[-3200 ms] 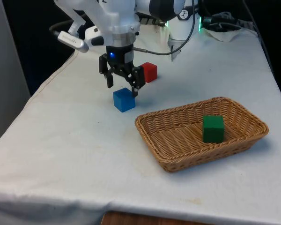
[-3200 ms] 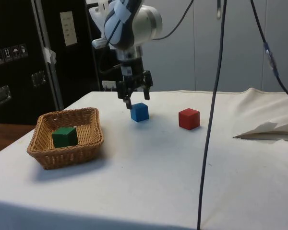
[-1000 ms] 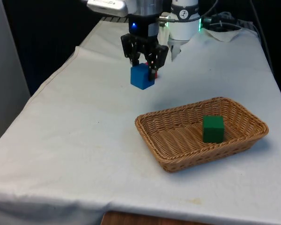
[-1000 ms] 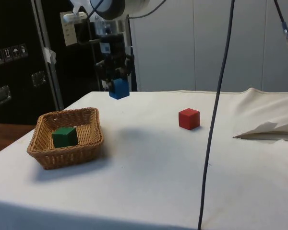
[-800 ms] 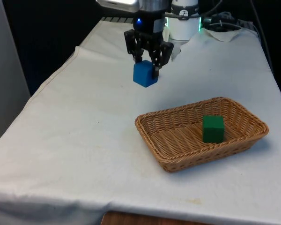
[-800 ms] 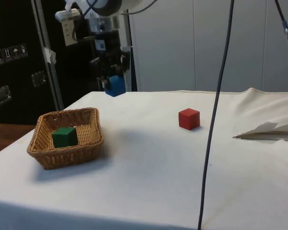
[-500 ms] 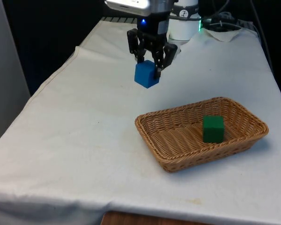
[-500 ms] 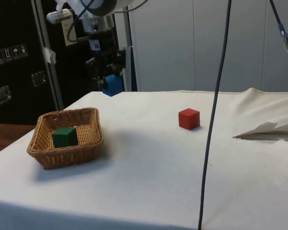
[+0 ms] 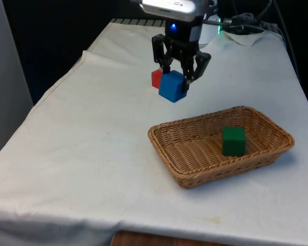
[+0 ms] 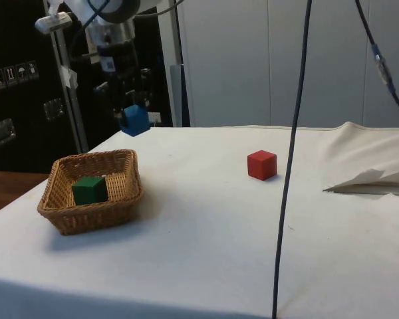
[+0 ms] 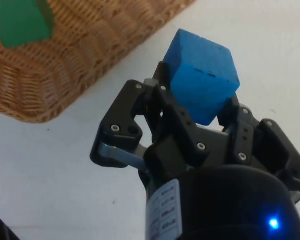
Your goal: Pick up exactly two blocks and place them into the basket.
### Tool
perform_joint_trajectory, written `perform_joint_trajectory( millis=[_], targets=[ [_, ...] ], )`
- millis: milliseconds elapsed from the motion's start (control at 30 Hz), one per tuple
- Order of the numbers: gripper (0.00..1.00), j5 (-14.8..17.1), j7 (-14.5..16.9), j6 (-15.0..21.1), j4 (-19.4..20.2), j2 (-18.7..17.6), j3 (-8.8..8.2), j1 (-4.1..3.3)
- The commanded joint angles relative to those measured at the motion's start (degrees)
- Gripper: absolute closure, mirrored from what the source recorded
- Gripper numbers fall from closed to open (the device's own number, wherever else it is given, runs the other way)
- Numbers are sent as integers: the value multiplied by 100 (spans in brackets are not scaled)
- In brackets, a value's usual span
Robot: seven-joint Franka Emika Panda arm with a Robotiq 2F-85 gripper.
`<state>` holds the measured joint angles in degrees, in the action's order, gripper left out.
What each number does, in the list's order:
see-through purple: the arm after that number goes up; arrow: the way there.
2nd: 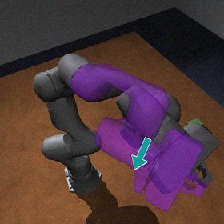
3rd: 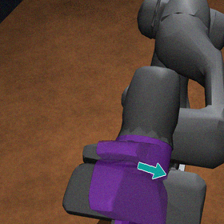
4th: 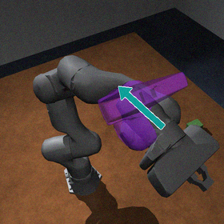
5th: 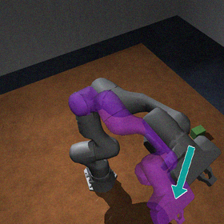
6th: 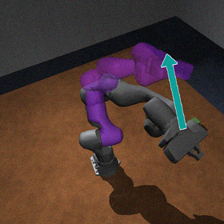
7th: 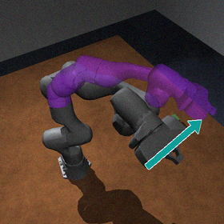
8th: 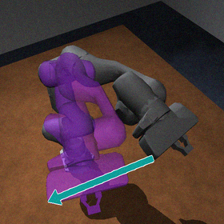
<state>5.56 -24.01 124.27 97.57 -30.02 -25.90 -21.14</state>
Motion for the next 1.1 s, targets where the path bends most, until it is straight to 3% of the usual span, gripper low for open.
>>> perform_joint_trajectory(
  millis=[0, 200, 433, 467, 500, 700, 733, 767, 800, 967, 1000, 1033, 1067],
  targets=[
    [98, 17, -57, -86, -109, -74, 23, -11],
    [98, 0, -172, -69, -424, -321, 132, 0],
    [98, 183, -281, -115, -957, -854, 298, 52],
    [98, 103, -286, -74, -848, -756, 246, 0],
    [98, 218, -286, -115, -1037, -940, 309, 57],
    [98, 510, -292, -109, -1524, -1450, 304, 115],
    [98, 447, -298, -69, -1455, -1398, 252, 57],
    [98, 556, -292, -97, -1581, -1518, 304, 126],
    [98, 647, -292, -86, -1696, -1633, 298, 143],
    [98, 877, -281, -29, -1828, -1822, 304, 189],
    [98, 819, -298, -52, -1822, -1822, 252, 143],
    [98, 963, -269, 6, -1822, -1851, 304, 195],
    [98, 1003, -264, 23, -1822, -1862, 309, 201]
  ],
)
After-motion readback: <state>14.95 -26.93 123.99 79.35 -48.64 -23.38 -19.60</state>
